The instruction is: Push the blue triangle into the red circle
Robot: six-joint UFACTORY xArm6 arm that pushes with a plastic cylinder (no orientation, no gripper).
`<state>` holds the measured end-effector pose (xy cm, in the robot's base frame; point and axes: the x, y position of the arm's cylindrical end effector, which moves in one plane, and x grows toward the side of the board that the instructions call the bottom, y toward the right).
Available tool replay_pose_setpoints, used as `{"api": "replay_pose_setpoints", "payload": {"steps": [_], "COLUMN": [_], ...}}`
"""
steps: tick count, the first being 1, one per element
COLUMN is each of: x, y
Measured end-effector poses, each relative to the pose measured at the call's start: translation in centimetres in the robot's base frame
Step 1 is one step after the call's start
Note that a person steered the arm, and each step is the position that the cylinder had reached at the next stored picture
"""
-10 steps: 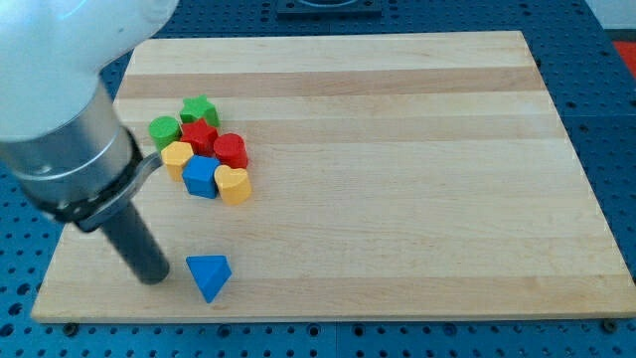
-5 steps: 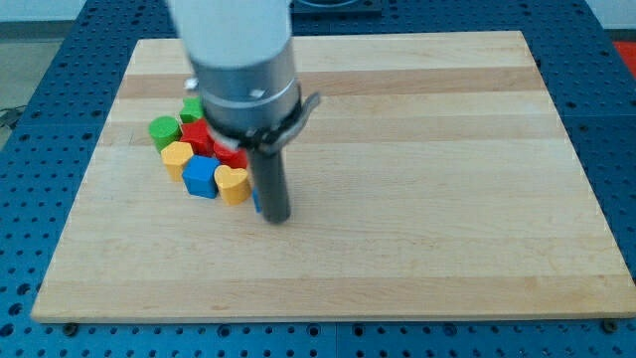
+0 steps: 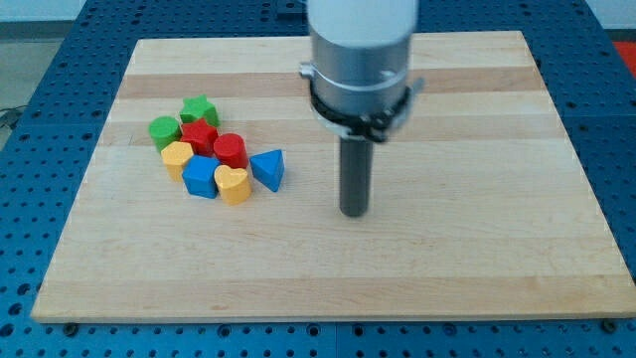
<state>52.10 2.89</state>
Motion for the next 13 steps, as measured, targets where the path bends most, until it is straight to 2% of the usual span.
{"api": "replay_pose_setpoints", "payload": {"steps": [1,4,6,7,11,13], "x": [-0.4,-5.1,-2.3,-2.3,-10.0,-11.4], "y": [-1.1,-4.9,-4.9,-6.0,-10.3,-10.5]}}
